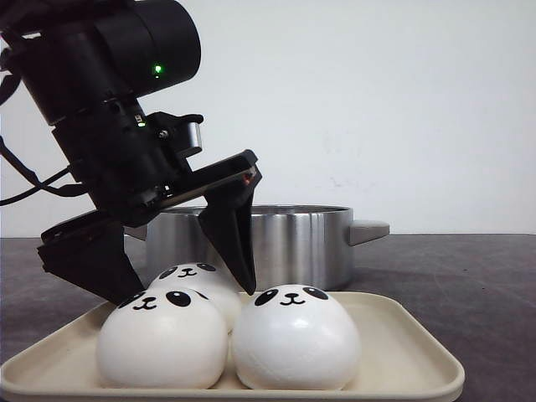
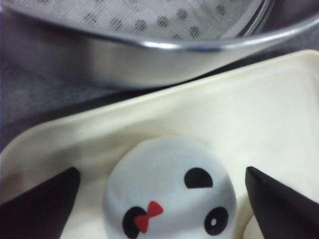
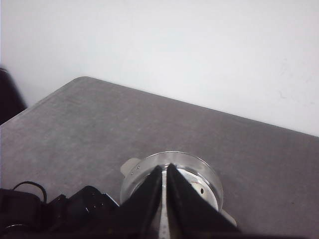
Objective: Steam buns
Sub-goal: 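Lower the left gripper onto the farther panda bun and close, then lift the bun with the left gripper and carry it into the pot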
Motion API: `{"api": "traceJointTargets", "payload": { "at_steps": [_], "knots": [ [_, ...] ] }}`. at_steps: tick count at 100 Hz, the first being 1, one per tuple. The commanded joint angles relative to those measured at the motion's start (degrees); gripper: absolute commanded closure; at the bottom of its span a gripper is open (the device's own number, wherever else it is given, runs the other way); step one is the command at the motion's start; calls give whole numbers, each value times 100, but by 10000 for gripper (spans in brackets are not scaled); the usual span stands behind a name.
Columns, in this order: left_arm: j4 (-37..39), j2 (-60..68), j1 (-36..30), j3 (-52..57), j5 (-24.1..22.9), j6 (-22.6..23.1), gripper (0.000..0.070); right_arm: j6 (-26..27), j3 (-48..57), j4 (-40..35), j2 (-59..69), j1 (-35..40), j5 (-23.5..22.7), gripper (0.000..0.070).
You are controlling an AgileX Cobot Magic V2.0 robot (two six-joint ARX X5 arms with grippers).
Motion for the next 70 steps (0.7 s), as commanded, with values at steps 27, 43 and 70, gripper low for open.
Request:
{"api": "traceJointTargets", "payload": {
  "at_steps": [27, 43, 70],
  "knots": [
    [-389, 238, -48, -57, 42, -101, 700, 120, 116, 52, 50, 70, 22, 693],
    [-400, 105, -48, -2, 74, -101, 697, 118, 116, 46, 50, 70, 24, 693],
    [-662, -960, -77, 601, 98, -61, 697, 114, 111, 24, 50, 70, 24, 693]
  ]
}}
